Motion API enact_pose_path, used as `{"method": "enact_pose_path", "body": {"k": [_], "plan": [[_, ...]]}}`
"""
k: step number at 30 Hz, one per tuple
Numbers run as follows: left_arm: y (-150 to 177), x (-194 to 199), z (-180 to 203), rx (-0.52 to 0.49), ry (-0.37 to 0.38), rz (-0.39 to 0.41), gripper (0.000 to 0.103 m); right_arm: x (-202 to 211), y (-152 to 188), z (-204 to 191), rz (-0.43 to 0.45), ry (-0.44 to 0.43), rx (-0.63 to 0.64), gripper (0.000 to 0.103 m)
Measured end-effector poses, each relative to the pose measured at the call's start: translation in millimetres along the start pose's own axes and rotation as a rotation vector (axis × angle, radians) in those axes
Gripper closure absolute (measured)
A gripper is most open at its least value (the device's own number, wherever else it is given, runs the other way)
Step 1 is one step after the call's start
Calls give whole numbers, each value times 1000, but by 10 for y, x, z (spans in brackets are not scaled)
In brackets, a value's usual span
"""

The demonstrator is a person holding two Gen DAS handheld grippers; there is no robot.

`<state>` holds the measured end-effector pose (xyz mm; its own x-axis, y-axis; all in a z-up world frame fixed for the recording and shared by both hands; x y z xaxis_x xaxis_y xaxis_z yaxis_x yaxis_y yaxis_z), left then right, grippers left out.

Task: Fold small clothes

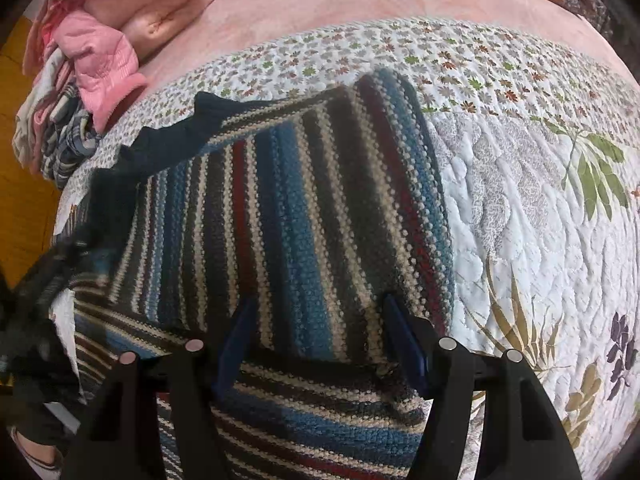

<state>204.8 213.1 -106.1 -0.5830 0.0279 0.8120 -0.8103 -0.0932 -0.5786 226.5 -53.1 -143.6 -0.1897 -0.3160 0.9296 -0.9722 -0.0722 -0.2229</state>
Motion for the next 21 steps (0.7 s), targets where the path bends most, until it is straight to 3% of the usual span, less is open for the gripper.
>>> {"method": "enact_pose_path", "body": {"k": [5,11,17,21], "plan": [[107,189,-492,105,15,-24,85,-8,-5,-10,-1,5,-2,37],[244,353,-954,182,-45,-40,78,52,-30,-48,16,-2,-1,37],[184,342,-681,142,37,-28,63,180,-65,-154,42,-104,-19,37],[288,46,-492,146,73,-98,63,71,-17,-204,15,-69,16,37]]}}
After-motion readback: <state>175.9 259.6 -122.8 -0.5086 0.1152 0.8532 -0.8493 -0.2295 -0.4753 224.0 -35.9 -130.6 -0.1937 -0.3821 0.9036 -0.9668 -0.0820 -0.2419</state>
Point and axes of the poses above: each gripper's, at about its wrist camera, not at the fingertips, and x roughly against the way its jaws point, z to its right, y to its underside, the point moved 2 cm from there along -x, roughly the way its jaws point, and after that the axes turned 2 degrees about z, right-handed, at the moved point
